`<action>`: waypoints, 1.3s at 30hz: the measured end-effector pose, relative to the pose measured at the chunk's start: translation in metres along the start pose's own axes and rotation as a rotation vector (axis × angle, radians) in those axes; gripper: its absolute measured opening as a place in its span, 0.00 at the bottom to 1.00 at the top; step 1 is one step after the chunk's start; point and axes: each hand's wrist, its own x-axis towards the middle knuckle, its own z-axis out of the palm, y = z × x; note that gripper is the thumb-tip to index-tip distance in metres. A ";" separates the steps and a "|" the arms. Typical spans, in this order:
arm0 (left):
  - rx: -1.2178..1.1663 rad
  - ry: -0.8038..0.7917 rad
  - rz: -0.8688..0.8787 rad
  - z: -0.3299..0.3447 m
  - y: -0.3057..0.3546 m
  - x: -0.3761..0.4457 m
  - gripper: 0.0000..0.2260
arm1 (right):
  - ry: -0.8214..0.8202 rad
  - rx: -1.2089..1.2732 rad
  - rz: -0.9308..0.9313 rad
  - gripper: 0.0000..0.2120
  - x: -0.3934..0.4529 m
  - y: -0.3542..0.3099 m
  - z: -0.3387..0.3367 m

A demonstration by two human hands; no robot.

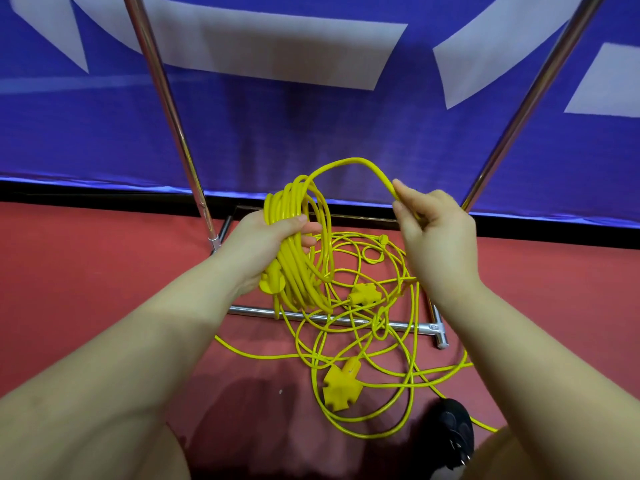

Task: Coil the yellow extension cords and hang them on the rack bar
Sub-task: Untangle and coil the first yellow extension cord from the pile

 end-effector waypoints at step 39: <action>0.089 -0.343 -0.109 0.016 -0.010 -0.014 0.07 | -0.627 0.179 -0.013 0.09 0.007 -0.003 -0.004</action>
